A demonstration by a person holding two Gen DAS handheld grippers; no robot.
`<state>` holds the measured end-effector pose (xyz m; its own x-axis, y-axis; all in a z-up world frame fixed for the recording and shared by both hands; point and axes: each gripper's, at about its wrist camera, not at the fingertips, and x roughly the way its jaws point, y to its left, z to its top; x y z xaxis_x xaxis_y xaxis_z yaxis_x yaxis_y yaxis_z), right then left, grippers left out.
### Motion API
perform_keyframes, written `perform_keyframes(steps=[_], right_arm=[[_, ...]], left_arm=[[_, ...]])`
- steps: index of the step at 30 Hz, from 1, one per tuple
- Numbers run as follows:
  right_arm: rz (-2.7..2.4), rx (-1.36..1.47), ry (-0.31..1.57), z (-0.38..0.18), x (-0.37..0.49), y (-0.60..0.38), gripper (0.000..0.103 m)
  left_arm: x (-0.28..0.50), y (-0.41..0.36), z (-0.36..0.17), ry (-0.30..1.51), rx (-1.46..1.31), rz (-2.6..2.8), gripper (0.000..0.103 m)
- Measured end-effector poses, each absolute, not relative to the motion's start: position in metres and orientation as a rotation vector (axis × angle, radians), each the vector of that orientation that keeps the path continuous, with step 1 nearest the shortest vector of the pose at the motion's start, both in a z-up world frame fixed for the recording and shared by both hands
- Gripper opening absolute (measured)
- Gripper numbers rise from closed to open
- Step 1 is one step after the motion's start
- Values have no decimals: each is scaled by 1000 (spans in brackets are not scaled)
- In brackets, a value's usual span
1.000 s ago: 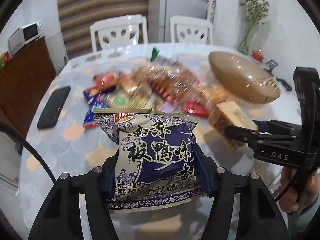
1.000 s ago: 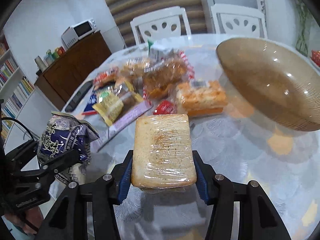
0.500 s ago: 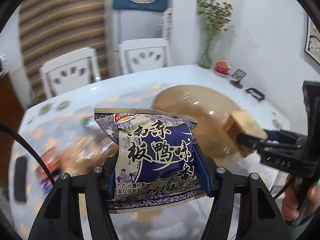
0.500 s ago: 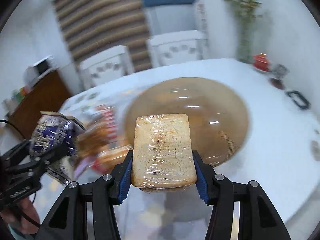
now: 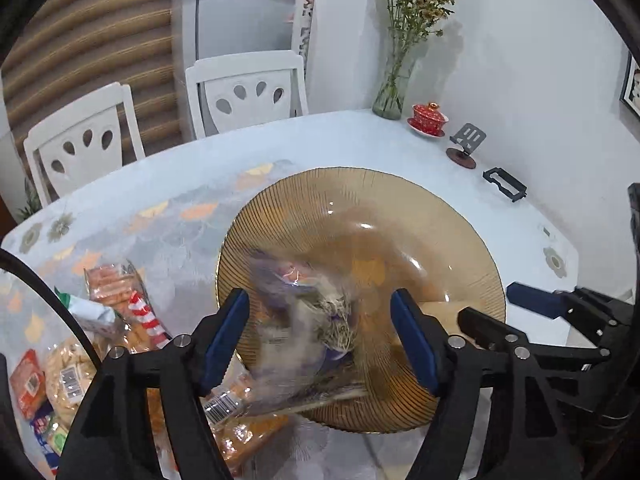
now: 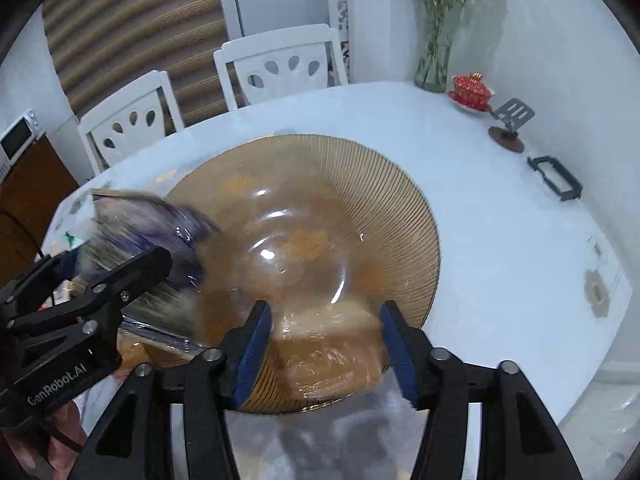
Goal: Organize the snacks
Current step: 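Carry the bag and toast into the amber bowl and open both tools, then grasp the yellow bread pack with the left tool while the right tool grasps the orange cake pack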
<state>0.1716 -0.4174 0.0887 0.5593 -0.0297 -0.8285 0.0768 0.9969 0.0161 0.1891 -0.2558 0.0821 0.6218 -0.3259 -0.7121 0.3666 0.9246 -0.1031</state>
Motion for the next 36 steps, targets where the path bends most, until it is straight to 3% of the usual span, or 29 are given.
perform_keyframes(steps=[9, 20, 30, 36], right_arm=[[32, 99, 943, 90, 150, -406, 59], [317, 49, 874, 113, 124, -313, 59], [553, 75, 898, 17, 111, -248, 59], [599, 57, 879, -5, 114, -235, 59]], left_arm=[[145, -199, 91, 763, 18, -339, 73], [83, -86, 117, 709, -56, -105, 73], [42, 10, 9, 839, -192, 69, 73], [36, 32, -21, 848, -277, 76, 73]])
